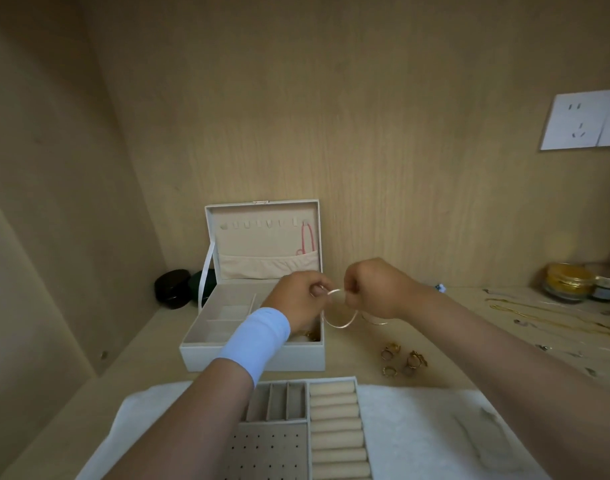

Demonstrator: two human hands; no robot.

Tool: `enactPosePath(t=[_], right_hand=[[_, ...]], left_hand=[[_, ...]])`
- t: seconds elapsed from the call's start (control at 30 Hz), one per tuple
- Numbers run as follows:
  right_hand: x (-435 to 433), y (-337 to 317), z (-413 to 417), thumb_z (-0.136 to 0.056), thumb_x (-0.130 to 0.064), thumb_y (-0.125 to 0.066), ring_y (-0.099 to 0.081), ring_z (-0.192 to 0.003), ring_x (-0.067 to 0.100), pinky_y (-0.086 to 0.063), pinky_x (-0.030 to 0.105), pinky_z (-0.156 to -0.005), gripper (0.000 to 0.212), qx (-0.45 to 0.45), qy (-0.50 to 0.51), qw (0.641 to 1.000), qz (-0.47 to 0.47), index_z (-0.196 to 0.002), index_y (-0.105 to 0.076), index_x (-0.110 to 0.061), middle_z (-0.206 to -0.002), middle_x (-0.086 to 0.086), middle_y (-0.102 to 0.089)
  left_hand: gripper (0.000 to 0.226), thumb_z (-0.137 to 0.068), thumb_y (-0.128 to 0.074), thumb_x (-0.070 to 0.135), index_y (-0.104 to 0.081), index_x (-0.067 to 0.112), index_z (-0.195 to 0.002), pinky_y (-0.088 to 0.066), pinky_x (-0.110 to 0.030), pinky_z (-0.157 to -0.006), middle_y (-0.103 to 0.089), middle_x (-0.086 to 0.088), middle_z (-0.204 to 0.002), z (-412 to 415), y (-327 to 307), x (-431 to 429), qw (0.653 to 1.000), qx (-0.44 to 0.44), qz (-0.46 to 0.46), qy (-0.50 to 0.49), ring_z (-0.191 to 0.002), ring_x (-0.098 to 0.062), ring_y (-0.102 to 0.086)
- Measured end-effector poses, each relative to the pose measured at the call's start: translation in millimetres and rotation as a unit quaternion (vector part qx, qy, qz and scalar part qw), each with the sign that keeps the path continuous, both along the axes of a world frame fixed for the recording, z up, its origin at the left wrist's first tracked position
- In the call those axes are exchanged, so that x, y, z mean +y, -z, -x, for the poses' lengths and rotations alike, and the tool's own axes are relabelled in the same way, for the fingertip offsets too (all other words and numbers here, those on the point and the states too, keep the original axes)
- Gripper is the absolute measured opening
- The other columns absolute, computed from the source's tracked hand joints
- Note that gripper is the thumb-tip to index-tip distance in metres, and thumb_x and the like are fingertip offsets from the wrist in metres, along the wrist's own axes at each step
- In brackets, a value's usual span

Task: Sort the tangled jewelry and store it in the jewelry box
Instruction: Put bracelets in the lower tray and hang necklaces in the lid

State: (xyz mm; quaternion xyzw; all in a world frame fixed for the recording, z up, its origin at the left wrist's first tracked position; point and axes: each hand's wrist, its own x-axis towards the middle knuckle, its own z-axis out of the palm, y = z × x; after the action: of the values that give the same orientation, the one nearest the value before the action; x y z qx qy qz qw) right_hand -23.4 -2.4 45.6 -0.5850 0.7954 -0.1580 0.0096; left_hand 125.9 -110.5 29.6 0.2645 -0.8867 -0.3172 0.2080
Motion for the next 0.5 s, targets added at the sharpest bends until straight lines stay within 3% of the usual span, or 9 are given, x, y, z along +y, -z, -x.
enactPosePath(t=[0.1, 0.27, 0.4, 0.5], right_hand=[[-11, -20, -21, -0.084, -0.023, -0.066, -0.062, -0.078, 0.018, -0.050, 0.027, -0.069, 0.013, -0.057, -0.017, 0.996, 0.070, -0.087, -0.070, -0.011, -0.082, -0.002, -0.066], [-62, -17, -72, -0.082, -0.014, -0.069, -0.059, -0.062, 0.001, -0.046, 0.018, -0.062, 0.010, -0.166, -0.022, 0.984, 0.062, -0.082, -0.078, -0.019, -0.069, -0.012, -0.066], [-106, 3, -108, -0.081, -0.010, -0.065, -0.063, -0.066, 0.004, -0.046, 0.017, -0.060, 0.019, -0.209, -0.006, 0.977, 0.046, -0.071, -0.075, -0.022, -0.065, -0.012, -0.066], [-127, 15, -129, -0.081, -0.010, -0.064, -0.068, -0.084, 0.011, -0.050, 0.020, -0.072, 0.020, -0.195, -0.018, 0.980, 0.020, -0.071, -0.074, -0.023, -0.073, -0.010, -0.070]], left_hand=[[0.012, -0.086, -0.072, 0.017, -0.076, 0.027, -0.091, -0.055, -0.025, -0.074, -0.072, 0.005, -0.082, -19, -14, -15, 0.996, 0.065, -0.063, -0.028, -0.072, -0.012, -0.069], [0.015, -0.087, -0.072, 0.010, -0.074, 0.024, -0.083, -0.050, -0.018, -0.059, -0.070, 0.002, -0.076, -72, -13, -54, 0.988, 0.092, -0.069, -0.102, -0.055, -0.011, -0.064], [0.016, -0.086, -0.071, 0.011, -0.072, 0.026, -0.085, -0.049, -0.017, -0.068, -0.068, 0.007, -0.077, -112, 4, -81, 0.989, 0.024, -0.020, -0.147, -0.066, -0.011, -0.064], [0.015, -0.086, -0.068, 0.018, -0.072, 0.030, -0.092, -0.051, -0.023, -0.084, -0.070, 0.012, -0.088, -132, 16, -93, 0.986, -0.045, 0.026, -0.157, -0.085, -0.009, -0.065]])
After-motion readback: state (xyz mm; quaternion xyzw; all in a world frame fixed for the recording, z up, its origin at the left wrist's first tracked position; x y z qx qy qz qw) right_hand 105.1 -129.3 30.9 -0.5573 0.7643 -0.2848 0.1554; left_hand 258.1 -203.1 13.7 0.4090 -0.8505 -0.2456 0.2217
